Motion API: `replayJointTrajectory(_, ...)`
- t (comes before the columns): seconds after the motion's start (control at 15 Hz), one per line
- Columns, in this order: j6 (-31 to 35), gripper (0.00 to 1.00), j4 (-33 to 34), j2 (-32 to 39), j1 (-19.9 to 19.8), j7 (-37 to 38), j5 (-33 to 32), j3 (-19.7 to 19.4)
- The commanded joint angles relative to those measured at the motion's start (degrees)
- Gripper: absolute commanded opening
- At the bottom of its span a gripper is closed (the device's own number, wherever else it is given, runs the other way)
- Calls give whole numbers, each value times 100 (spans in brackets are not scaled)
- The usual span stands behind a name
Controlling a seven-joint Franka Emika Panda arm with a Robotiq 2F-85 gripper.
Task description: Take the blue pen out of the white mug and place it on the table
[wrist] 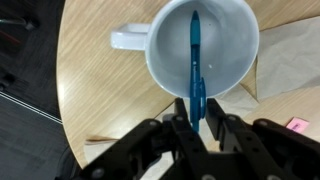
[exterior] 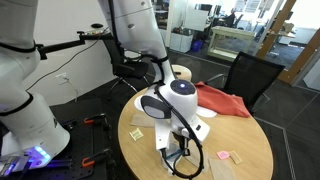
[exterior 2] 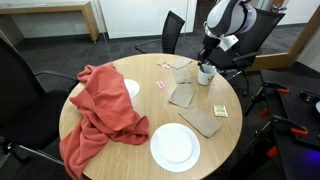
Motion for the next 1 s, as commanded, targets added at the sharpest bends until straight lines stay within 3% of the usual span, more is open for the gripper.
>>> replayJointTrajectory(0.0, 112, 0, 47, 40, 91, 24, -63, -77)
replayJointTrajectory(0.47, 213, 4, -275, -515, 30, -97, 14, 27)
replayJointTrajectory(0.93, 463, 4, -960, -1811, 150, -115, -4, 57)
